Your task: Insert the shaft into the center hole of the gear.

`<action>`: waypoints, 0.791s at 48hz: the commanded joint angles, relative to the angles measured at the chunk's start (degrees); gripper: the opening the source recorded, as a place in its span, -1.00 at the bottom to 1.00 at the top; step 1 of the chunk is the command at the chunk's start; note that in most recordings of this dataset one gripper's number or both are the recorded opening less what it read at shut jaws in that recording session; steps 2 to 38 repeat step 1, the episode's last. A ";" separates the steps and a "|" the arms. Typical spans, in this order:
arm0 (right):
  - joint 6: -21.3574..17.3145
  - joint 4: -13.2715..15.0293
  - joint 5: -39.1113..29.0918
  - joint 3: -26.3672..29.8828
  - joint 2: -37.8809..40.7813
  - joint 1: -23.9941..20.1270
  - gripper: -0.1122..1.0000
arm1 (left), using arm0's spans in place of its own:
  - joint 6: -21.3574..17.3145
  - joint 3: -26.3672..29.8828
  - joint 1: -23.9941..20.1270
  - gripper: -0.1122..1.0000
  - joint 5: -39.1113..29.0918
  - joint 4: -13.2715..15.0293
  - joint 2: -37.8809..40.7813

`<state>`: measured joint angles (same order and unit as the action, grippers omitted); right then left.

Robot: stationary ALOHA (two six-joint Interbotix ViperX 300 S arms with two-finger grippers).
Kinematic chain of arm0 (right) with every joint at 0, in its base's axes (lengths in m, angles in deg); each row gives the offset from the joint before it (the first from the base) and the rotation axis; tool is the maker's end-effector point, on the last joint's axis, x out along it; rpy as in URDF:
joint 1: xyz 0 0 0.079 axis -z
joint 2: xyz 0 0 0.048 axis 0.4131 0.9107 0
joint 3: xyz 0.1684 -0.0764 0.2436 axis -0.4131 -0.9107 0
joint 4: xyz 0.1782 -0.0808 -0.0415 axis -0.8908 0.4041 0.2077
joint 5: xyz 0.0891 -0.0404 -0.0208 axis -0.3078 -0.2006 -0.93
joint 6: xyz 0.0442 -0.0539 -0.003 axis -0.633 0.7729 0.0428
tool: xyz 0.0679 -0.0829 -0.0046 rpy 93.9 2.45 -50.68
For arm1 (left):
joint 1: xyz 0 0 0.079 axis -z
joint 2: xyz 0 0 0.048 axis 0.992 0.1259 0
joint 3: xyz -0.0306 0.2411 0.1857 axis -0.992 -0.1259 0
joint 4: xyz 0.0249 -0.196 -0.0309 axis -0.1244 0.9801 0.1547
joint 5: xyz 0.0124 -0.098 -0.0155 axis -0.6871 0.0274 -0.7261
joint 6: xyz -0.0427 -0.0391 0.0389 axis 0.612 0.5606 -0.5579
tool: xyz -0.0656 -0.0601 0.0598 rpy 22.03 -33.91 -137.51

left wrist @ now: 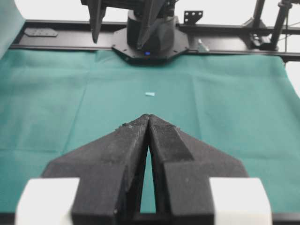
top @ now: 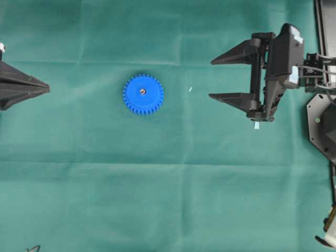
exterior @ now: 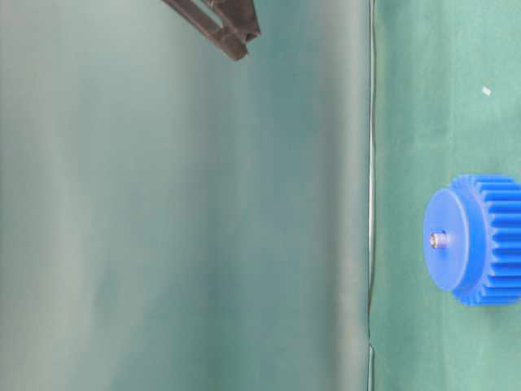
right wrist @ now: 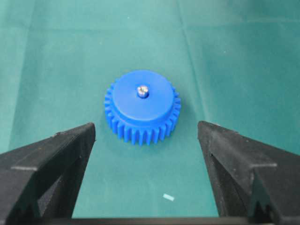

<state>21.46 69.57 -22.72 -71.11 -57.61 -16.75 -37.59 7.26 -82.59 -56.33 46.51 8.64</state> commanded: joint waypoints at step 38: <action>0.00 -0.09 1.32 0.44 -0.44 -0.09 0.79 | 0.00 1.58 -0.09 -0.80 0.26 -0.09 0.26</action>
